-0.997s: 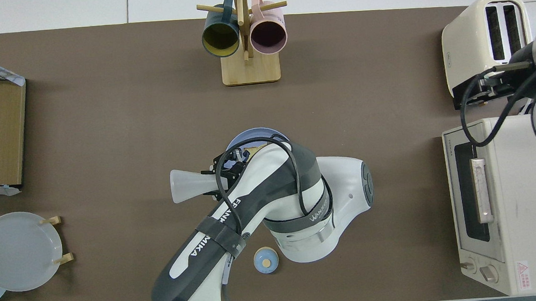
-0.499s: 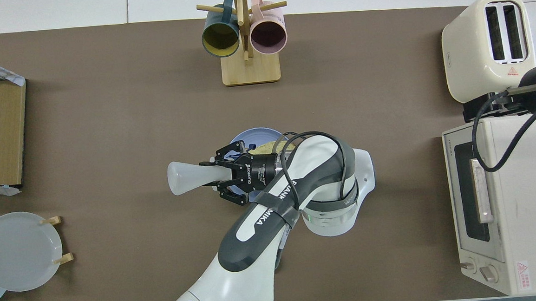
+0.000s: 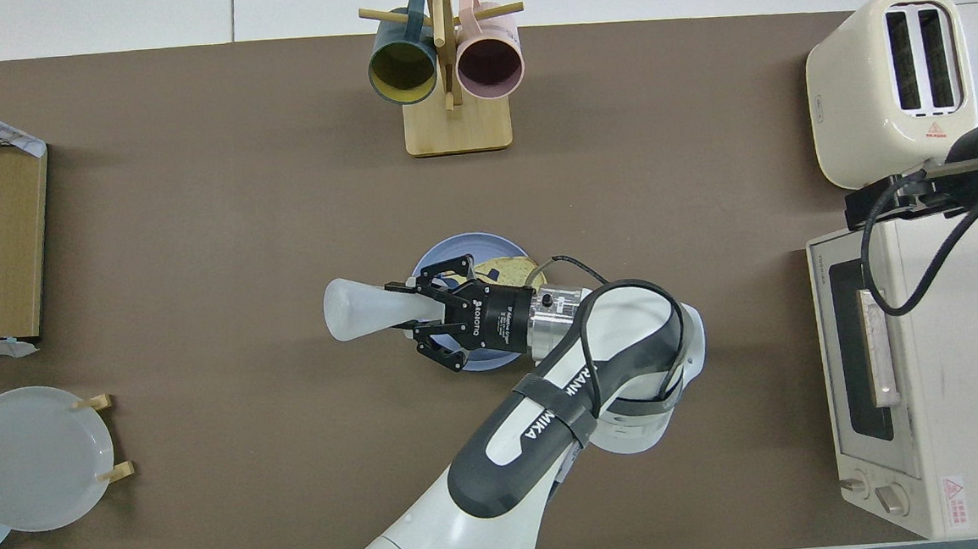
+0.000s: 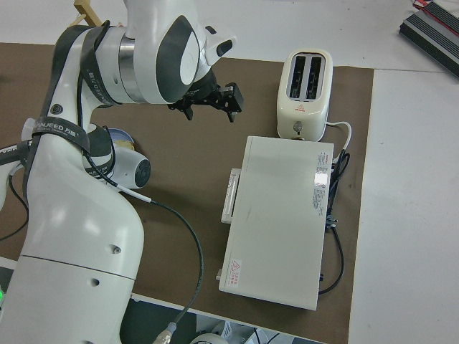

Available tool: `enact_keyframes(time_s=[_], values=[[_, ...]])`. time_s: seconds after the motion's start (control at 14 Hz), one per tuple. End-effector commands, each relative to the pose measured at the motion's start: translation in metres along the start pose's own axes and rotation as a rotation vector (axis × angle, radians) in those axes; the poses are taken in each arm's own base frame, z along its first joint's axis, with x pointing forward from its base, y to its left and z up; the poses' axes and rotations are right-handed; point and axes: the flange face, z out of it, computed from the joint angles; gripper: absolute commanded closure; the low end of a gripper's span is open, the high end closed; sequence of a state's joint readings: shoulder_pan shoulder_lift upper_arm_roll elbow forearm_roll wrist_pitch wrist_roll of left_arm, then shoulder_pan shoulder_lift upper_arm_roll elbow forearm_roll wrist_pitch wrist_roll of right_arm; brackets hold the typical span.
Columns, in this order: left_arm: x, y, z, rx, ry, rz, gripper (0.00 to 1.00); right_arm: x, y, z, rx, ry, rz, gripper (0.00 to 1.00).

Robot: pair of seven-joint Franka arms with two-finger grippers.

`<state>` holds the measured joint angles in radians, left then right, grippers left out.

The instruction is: Put bread on plate and add seasoning

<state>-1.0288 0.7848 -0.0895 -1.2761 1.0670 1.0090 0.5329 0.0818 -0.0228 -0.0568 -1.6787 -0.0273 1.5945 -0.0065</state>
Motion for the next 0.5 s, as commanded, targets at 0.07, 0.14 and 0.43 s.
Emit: enact_keyframes(time_s=[0.07, 0.14, 0.43], values=[[0.014, 0.01, -0.007, 0.068, 0.006, 0.023, 1.0, -0.006, 0.008, 0.0, -0.013, -0.018, -0.019, 0.0], [0.023, 0.013, 0.003, 0.077, -0.005, 0.043, 1.0, -0.007, 0.013, 0.002, -0.01, -0.025, -0.012, 0.0], [0.039, 0.015, 0.058, 0.097, -0.05, 0.102, 1.0, -0.011, 0.02, 0.002, 0.001, -0.045, 0.004, 0.0]])
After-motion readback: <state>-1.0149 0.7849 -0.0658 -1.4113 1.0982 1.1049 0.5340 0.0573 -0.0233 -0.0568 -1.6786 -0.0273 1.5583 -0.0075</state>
